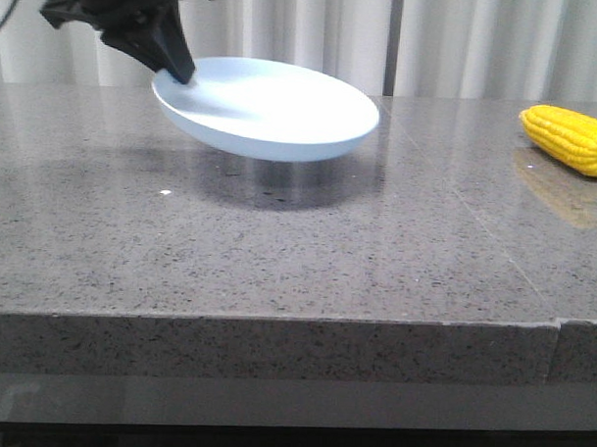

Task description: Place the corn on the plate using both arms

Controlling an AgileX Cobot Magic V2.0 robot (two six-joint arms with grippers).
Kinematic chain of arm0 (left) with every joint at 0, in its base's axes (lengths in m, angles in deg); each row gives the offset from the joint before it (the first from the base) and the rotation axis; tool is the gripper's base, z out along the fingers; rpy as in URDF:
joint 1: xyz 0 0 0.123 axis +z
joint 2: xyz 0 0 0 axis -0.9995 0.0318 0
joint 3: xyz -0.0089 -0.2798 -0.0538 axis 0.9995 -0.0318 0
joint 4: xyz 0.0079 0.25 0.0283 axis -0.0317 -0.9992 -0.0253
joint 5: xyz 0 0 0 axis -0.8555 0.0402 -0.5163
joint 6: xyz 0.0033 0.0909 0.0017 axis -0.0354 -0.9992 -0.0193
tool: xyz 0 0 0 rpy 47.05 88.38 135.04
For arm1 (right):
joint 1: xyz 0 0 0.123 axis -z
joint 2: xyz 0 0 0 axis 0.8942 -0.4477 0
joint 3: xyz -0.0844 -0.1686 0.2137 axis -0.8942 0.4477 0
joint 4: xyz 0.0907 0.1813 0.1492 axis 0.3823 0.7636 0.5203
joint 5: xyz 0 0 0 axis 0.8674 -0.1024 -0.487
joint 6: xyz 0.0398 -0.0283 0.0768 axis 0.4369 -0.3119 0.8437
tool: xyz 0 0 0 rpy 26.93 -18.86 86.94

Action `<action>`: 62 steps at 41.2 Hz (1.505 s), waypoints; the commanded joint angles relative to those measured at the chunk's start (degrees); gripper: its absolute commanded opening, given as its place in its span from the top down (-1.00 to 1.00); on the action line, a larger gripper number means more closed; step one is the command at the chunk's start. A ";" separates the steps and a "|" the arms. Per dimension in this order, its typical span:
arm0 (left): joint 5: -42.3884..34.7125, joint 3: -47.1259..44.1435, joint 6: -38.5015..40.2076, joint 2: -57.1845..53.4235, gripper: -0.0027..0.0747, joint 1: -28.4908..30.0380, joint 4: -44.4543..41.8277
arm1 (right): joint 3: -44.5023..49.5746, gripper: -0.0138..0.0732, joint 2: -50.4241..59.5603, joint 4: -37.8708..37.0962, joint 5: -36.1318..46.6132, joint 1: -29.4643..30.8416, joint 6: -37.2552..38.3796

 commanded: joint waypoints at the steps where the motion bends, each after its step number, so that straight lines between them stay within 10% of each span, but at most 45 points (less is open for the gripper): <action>1: -3.63 1.73 0.03 -1.43 0.98 -1.16 2.89 | -2.03 -0.81 -0.60 -0.55 3.95 -0.06 -0.55; 13: -4.15 1.73 0.03 1.53 0.95 -1.14 4.13 | -2.03 -0.81 -0.60 -0.55 3.95 -0.06 -0.55; 29: -2.86 1.73 0.03 0.78 -0.11 -1.14 1.93 | -2.03 -0.81 -0.60 -0.55 3.95 -0.06 -0.55; 62: 6.27 -7.58 12.63 -31.70 -0.10 -18.10 -25.32 | -2.03 -0.81 -0.60 -0.55 3.95 -0.06 -0.55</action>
